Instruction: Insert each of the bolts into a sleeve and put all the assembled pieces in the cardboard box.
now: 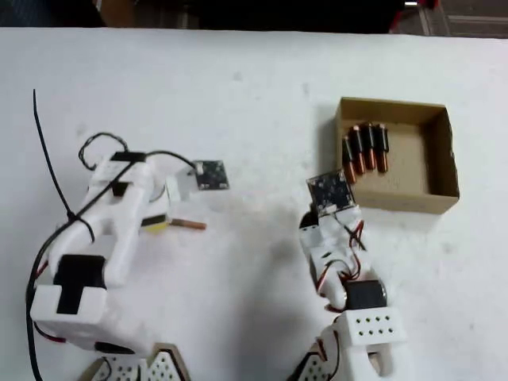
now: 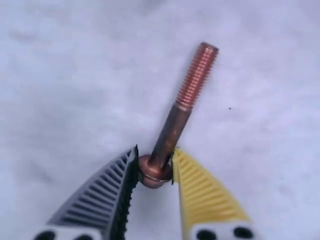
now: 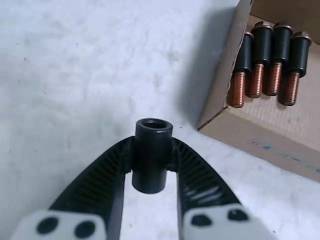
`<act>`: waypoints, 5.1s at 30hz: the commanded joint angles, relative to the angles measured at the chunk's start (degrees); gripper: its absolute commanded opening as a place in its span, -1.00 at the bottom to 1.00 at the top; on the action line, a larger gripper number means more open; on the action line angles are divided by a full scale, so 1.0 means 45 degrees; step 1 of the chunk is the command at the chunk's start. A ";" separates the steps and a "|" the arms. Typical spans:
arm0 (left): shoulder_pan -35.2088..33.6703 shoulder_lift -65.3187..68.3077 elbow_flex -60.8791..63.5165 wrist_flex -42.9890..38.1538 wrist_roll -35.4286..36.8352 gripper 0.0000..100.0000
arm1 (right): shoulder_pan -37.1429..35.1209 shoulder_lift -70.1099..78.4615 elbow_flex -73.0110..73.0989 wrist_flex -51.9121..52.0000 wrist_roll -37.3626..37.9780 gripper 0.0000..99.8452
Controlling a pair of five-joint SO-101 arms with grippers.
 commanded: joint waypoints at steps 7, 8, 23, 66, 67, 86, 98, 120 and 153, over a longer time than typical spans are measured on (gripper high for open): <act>-0.0244 -0.0674 -0.0723 -0.0723 0.0195 -0.68 | 0.0107 -0.0225 -0.0078 -0.0361 0.0020 -0.97; -0.0283 -0.0674 -0.1016 -0.0723 0.0567 -0.68 | 0.0107 -0.0225 -0.0078 -0.0361 0.0020 -0.97; -0.0244 -0.0674 -0.3243 -0.0586 0.7971 -0.68 | 0.0107 -0.0225 -0.0059 -0.0361 0.0020 -0.97; 0.1885 -0.4034 -0.8459 0.8967 1.7895 -0.68 | 0.0107 -0.0225 -0.0059 -0.0361 0.0020 -0.97; 0.1866 -0.4308 -0.8088 0.8947 1.7895 -0.68 | 0.0107 -0.0225 -0.0059 -0.0361 0.0020 -0.97; 0.1788 -0.4698 -0.1895 0.4259 1.7915 -0.68 | 0.0107 -0.0225 -0.0059 -0.0361 0.0020 -0.97; 0.1709 -0.4737 0.0098 0.0996 2.1548 -0.79 | 0.0107 -0.0225 -0.0059 -0.0361 0.0020 -0.97; 0.1709 -0.4718 0.0879 0.1114 2.3717 -0.79 | 0.0107 -0.0225 -0.0059 -0.0361 0.0020 -0.97; 0.0811 -0.4679 0.3028 -0.2110 2.6413 -0.33 | 0.0107 -0.0225 -0.0039 -0.0361 0.0020 -0.97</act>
